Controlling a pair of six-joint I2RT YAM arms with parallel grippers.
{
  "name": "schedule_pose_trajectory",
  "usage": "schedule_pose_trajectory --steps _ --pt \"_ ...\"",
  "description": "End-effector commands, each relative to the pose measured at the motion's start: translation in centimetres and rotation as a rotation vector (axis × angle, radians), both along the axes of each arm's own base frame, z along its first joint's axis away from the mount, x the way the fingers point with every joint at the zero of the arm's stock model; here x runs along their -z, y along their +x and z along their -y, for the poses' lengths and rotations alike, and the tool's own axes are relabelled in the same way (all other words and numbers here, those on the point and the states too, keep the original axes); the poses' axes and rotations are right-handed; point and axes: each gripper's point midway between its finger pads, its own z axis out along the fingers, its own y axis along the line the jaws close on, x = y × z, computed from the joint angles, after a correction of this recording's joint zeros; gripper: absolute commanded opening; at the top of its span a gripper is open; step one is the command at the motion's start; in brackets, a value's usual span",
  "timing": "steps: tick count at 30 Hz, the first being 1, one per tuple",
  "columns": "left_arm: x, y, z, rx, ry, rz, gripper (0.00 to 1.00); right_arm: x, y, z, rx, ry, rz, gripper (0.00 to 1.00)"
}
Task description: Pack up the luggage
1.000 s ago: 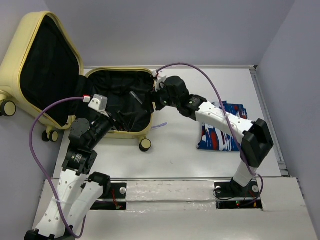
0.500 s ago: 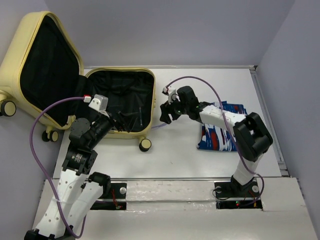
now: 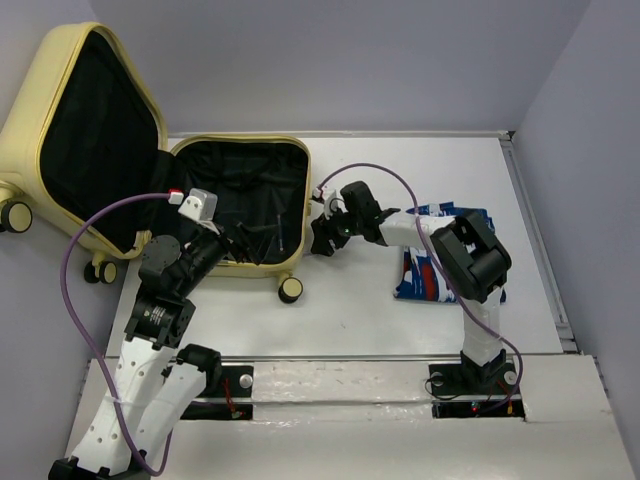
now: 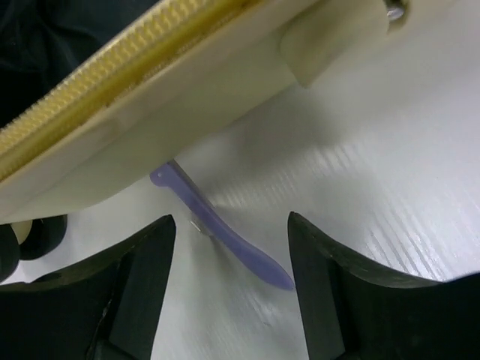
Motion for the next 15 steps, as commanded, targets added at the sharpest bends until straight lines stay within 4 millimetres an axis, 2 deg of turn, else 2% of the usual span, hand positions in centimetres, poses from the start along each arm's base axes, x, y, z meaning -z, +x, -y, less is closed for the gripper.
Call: schedule_pose_trajectory --steps 1,3,4,5,7,8,10,12,14,15 --pt "-2.4 -0.2 0.2 0.015 -0.020 0.071 0.99 -0.4 -0.1 -1.1 0.010 0.060 0.025 0.59" --pt "-2.5 -0.2 0.2 0.017 -0.020 0.073 0.99 -0.3 -0.9 -0.6 0.037 0.049 0.026 0.53" --pt "-2.4 -0.2 0.2 0.017 -0.020 0.071 0.99 0.9 -1.5 0.5 0.070 0.030 0.017 0.51" --pt "-2.4 -0.2 0.2 0.018 -0.020 0.071 0.99 1.0 -2.4 0.6 0.094 0.039 -0.005 0.49" --pt "-2.3 -0.2 0.2 0.020 -0.019 0.068 0.99 -0.3 -3.0 1.2 0.129 0.083 0.011 0.48" --pt "-2.3 -0.2 0.3 0.023 -0.019 0.069 0.99 0.8 -4.3 2.0 0.139 0.058 -0.008 0.47" --pt "-2.3 -0.1 0.4 0.026 -0.019 0.065 0.99 0.7 -5.0 2.6 0.155 0.034 -0.001 0.47" --pt "-2.3 -0.1 0.4 0.029 -0.019 0.065 0.99 1.5 -5.6 3.7 0.184 -0.026 -0.003 0.47" --pt "-2.2 -0.1 0.4 0.029 -0.019 0.065 0.99 1.1 -5.5 4.0 0.207 -0.045 0.019 0.49" --pt "-2.2 -0.1 0.4 0.029 -0.019 0.065 0.99 1.1 -5.5 4.1 0.217 -0.051 0.020 0.56"
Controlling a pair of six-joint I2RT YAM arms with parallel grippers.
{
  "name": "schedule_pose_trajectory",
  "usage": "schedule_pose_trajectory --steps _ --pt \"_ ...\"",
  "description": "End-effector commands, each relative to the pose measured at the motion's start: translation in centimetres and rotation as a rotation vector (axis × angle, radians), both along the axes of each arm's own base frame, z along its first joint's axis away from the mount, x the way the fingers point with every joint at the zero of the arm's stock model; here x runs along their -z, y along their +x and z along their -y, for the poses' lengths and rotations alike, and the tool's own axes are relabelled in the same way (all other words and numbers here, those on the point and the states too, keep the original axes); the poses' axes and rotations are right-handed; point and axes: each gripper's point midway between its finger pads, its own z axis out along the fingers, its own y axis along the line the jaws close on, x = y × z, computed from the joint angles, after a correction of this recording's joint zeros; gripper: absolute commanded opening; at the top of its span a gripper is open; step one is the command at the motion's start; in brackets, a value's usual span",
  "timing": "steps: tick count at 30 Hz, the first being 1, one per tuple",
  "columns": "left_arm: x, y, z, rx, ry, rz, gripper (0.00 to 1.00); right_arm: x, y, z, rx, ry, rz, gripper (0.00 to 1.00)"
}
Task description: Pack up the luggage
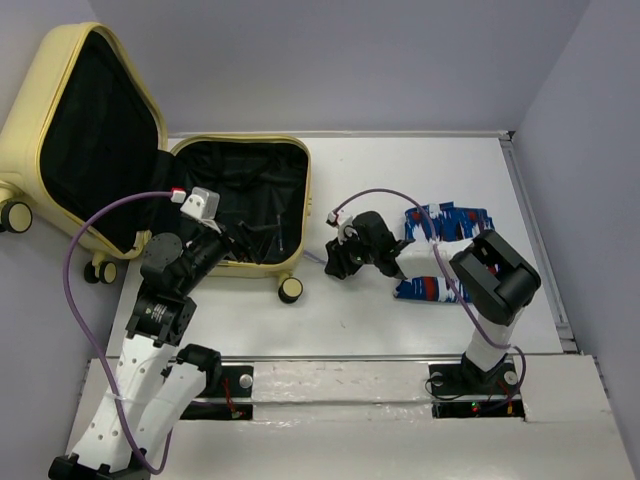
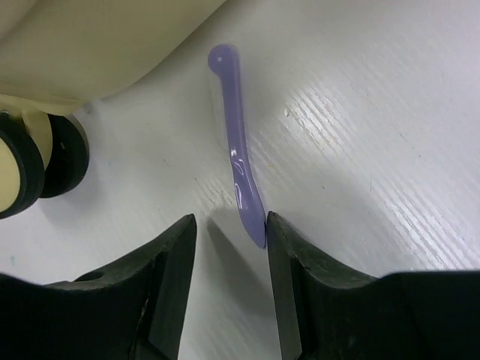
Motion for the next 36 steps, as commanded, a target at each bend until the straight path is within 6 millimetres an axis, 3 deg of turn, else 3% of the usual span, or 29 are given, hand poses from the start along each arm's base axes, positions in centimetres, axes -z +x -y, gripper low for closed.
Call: schedule_pose_trajectory --steps 1,3,8,11,12,13,15,20,21,23,24,25,26,28,29,33,36 --pt "-2.5 -0.3 0.3 0.022 -0.023 0.077 0.99 -0.3 0.7 1.0 0.090 -0.055 0.037 0.59" --pt "-2.4 -0.2 0.3 0.021 -0.024 0.071 0.99 -0.2 1.2 1.1 0.112 -0.067 0.039 0.70" --pt "-2.3 -0.1 0.3 0.024 -0.021 0.067 0.99 0.7 2.1 -1.1 0.100 -0.127 0.086 0.72" --pt "-2.3 -0.1 0.3 0.021 -0.022 0.067 0.99 1.5 2.4 -1.9 0.102 -0.216 0.139 0.62" --pt "-2.4 -0.1 0.2 0.019 -0.021 0.070 0.99 2.7 2.0 -1.8 0.100 -0.254 0.133 0.59" --pt "-2.4 -0.1 0.2 0.018 -0.020 0.071 0.99 3.0 2.9 -0.9 0.150 -0.293 0.159 0.57" --pt "-2.4 -0.1 0.2 0.018 -0.021 0.070 0.99 3.8 2.2 -1.0 0.149 -0.326 0.167 0.53" --pt "-2.5 -0.2 0.2 0.021 -0.020 0.074 0.99 5.1 1.7 0.7 0.245 -0.396 0.182 0.36" --pt "-2.4 -0.2 0.2 0.021 -0.020 0.072 0.99 5.7 1.2 1.2 0.253 -0.417 0.180 0.28" --pt "-2.4 -0.2 0.2 0.021 -0.020 0.072 0.99 5.5 1.2 2.3 0.315 -0.440 0.197 0.26" --pt "-2.4 -0.2 0.2 0.019 -0.020 0.072 0.99 5.9 0.7 3.3 0.356 -0.446 0.177 0.17" --pt "-2.4 -0.2 0.2 0.021 -0.022 0.073 0.99 5.8 0.4 3.9 0.381 -0.445 0.173 0.15" --pt "-2.4 -0.2 0.2 0.021 -0.022 0.073 0.99 4.5 0.5 4.1 0.411 -0.420 0.188 0.13" --pt "-2.4 -0.2 0.2 0.021 -0.020 0.074 0.99 4.1 -0.3 5.1 0.440 -0.402 0.169 0.07" --pt "-2.5 -0.2 0.2 0.021 -0.021 0.075 0.99 2.4 -0.3 4.9 0.447 -0.357 0.181 0.07" --pt "-2.5 -0.3 0.2 0.021 -0.023 0.077 0.99 -0.6 -0.8 4.5 0.449 -0.259 0.182 0.07" --pt "-2.7 -0.3 0.1 0.018 -0.024 0.082 0.99 -5.4 -0.6 3.1 0.440 -0.129 0.216 0.07"
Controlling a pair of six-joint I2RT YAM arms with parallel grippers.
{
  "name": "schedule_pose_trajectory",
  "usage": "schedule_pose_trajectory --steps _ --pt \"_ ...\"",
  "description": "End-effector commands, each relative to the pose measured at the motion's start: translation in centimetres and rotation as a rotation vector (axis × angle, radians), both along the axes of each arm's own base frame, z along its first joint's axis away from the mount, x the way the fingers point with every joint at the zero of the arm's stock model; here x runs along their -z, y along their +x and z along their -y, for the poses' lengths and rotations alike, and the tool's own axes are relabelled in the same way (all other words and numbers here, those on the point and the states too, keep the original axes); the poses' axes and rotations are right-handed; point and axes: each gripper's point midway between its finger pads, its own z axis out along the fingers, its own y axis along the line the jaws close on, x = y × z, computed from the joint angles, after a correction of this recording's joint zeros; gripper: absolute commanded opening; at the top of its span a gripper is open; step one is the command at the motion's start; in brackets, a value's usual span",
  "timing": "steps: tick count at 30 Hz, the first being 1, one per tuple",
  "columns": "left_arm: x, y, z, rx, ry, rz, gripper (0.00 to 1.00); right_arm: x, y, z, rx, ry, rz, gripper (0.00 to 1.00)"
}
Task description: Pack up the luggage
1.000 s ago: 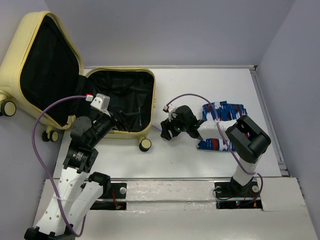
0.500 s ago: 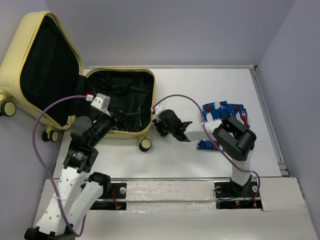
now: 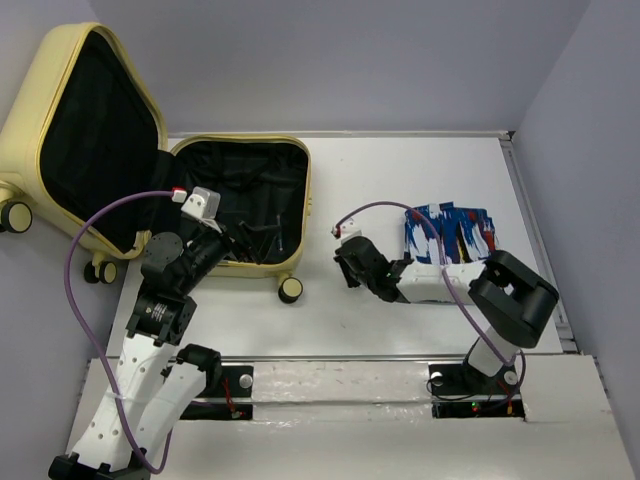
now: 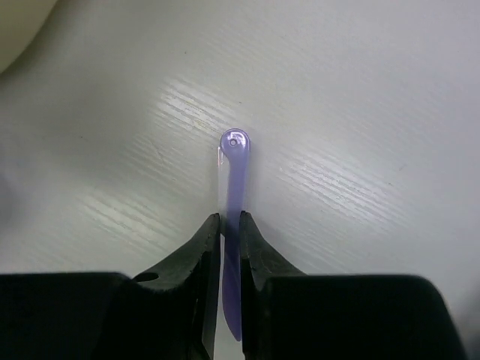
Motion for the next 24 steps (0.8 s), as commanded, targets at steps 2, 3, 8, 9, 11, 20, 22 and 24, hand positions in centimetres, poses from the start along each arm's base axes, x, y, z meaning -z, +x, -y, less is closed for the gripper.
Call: schedule_pose_trajectory --steps 2,3,8,9,11,20,22,24 --pt "-2.8 -0.4 0.0 0.011 -0.026 0.088 0.99 -7.3 0.4 -1.7 -0.012 0.174 0.083 0.07" --pt "-2.8 -0.4 0.0 0.011 -0.026 0.088 0.99 -9.1 0.7 -2.3 -0.028 0.202 0.110 0.07" --pt "-3.0 -0.4 -0.2 0.001 -0.033 0.090 0.99 -16.5 1.4 -7.2 -0.170 0.363 0.167 0.07" --pt "-3.0 -0.3 -0.4 -0.013 -0.035 0.089 0.99 -17.4 1.8 -8.2 -0.189 0.387 0.172 0.07" --pt "-3.4 0.0 -1.2 -0.067 -0.055 0.086 0.99 -20.5 2.9 -12.1 -0.262 0.472 0.185 0.07" --pt "-4.0 0.2 -2.4 -0.146 -0.111 0.081 0.99 -19.1 10.7 -4.1 0.096 0.438 0.179 0.96" --pt "-4.2 -0.2 -2.0 -0.126 -0.112 0.090 0.99 -18.6 10.9 2.4 0.265 0.465 0.155 0.94" --pt "-4.3 -0.6 -1.5 -0.100 -0.109 0.101 0.99 -13.7 10.0 10.2 0.486 0.379 0.092 0.90"
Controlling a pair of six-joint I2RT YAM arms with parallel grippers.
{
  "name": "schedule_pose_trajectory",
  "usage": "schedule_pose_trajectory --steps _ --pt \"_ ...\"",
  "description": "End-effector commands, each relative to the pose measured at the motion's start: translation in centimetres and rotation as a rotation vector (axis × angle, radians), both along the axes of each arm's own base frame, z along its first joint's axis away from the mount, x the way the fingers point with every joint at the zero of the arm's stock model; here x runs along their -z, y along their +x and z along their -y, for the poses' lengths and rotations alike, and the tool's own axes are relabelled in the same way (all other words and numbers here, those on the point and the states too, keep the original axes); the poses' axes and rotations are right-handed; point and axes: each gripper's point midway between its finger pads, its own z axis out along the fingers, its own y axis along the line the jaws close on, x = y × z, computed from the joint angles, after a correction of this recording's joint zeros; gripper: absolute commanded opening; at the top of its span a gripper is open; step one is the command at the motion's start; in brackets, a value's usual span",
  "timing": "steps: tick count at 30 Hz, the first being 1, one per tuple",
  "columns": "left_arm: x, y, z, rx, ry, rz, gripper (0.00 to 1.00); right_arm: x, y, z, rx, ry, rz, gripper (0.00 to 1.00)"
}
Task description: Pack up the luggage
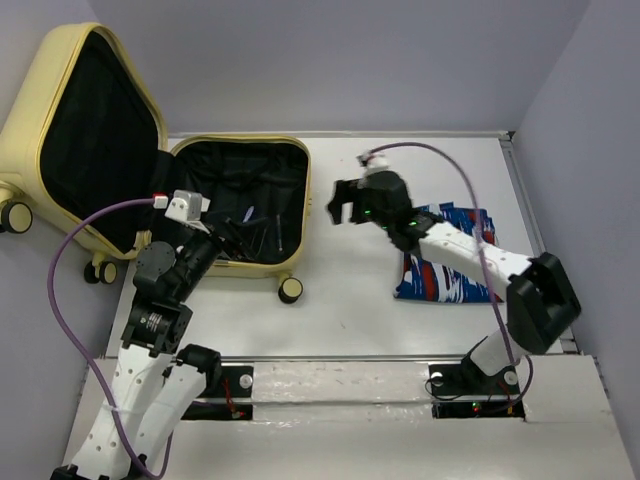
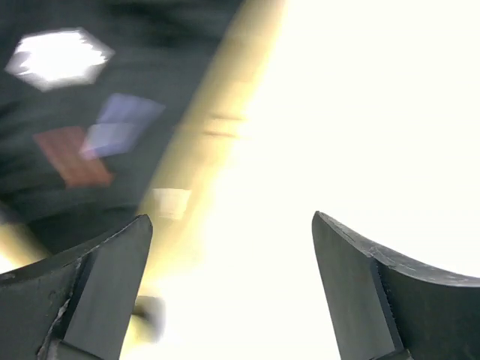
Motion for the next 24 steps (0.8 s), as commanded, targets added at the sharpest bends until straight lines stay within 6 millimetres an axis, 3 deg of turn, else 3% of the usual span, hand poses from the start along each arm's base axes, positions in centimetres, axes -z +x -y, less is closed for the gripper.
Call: schedule_pose_trajectory --steps 1,3,4,6,8,11,13,16,18,20,24 --pt "-2.8 -1.0 0.7 0.040 -0.029 0.087 0.99 2.9 1.6 20.6 0.601 0.019 -0.120 0.89" --pt "-2.9 -1.4 1.4 0.079 -0.032 0.086 0.99 3.9 0.4 26.6 0.772 0.026 -0.131 0.90" --pt "-2.9 -1.6 1.8 0.097 -0.031 0.085 0.99 6.0 -0.9 31.1 0.899 0.024 -0.170 0.92" --pt "-2.7 -1.8 2.5 0.134 -0.028 0.072 0.99 5.4 -2.7 35.5 1.046 0.040 -0.120 0.94" --pt "-2.3 -1.9 3.4 0.172 -0.020 0.046 0.99 6.9 -5.1 40.1 1.210 0.041 -0.140 0.99" --pt "-1.8 -2.5 4.6 0.232 -0.011 0.021 0.99 9.4 -7.3 43.2 1.292 0.061 -0.215 0.99" --pt "-1.6 -2.8 5.4 0.269 -0.010 0.008 0.99 10.8 -7.7 43.6 1.272 0.040 -0.269 0.99" --pt "-1.6 -3.5 6.6 0.334 -0.017 -0.011 0.99 12.3 -6.9 42.2 1.167 0.030 -0.362 1.00" --pt "-1.4 -3.8 7.3 0.378 -0.025 -0.037 0.99 12.8 -5.8 40.3 1.059 0.074 -0.412 1.00" --pt "-1.4 -4.1 7.8 0.412 -0.032 -0.055 0.99 14.9 -5.6 39.6 1.027 0.092 -0.506 1.00" --pt "-0.8 -4.7 9.0 0.471 -0.072 -0.116 0.99 16.8 -4.1 35.3 0.809 0.230 -0.619 0.96"
